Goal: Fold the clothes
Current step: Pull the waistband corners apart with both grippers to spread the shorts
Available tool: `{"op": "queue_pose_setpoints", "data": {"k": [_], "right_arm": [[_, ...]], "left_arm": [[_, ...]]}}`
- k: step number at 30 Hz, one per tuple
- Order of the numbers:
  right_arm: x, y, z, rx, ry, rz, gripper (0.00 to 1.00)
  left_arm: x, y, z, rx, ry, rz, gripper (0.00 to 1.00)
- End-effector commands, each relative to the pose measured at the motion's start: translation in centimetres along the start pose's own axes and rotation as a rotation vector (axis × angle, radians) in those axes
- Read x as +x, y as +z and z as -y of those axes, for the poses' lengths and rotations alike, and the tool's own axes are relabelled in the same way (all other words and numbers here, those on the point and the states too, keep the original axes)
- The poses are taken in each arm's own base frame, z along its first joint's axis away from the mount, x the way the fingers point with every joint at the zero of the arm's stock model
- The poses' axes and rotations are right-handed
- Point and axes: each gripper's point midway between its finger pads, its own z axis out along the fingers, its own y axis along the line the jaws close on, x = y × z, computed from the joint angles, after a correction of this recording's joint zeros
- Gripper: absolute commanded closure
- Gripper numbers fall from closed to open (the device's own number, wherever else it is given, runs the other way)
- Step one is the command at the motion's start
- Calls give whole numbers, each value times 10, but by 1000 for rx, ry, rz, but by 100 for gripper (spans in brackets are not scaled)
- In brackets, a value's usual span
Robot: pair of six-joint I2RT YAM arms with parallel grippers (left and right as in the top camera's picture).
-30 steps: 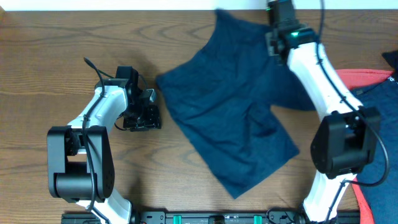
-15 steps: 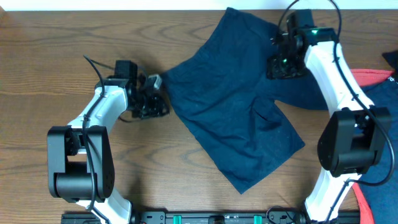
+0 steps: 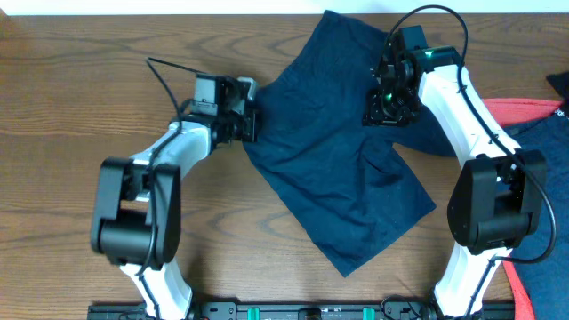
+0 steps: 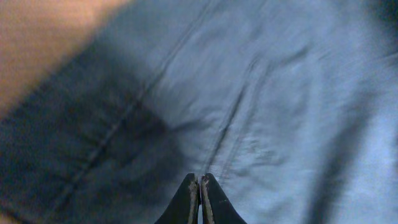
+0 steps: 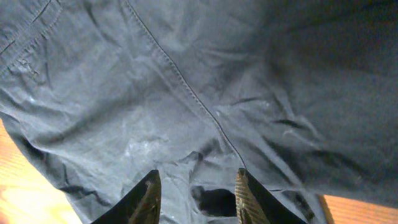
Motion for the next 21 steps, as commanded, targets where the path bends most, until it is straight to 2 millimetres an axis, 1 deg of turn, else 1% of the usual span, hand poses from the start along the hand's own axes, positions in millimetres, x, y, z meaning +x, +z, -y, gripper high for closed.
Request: {"op": "queue_pose_setpoints", "data": {"k": [1,2,3,4,5,8,10,11,12,13,15,18,21], "right_arm": [[3,-3,-2,-13,20,-6,63],[2,-3,4,2,28,0,64],[0,-4,9,16,34,8,64],[-4,-6,18,35,48,22,63],[-6,-7,22,41,55,29,63],[-20,-12,43,63,87,84,61],[-31,-16,58,81,110,129,60],[-36,-18,63,80,118,149,58],[-40,-19,67,80,123,166,54],[-44,-21,69,75,90,183,46],[-46,-21,65,64,-20,184,39],[-44,-14,60,73,-60,175,34],[-38,1,52,69,-77,150,33]], "left_arm": [[20,13,-37,-142,-67,-60,94],[29,12,-50,-196,-101,-87,94],[35,9,-59,-235,-124,-107,94],[47,1,-75,-305,-158,-149,94],[52,-4,-81,-333,-173,-167,94],[79,-31,-113,-470,-293,-253,94],[96,-49,-126,-505,-359,-309,94],[105,-59,-132,-514,-398,-338,94],[112,-67,-136,-520,-430,-361,94],[119,-76,-140,-527,-464,-382,94],[128,-90,-144,-533,-512,-409,94],[137,-107,-145,-534,-545,-443,94],[137,-121,-141,-534,-551,-445,94]]}}
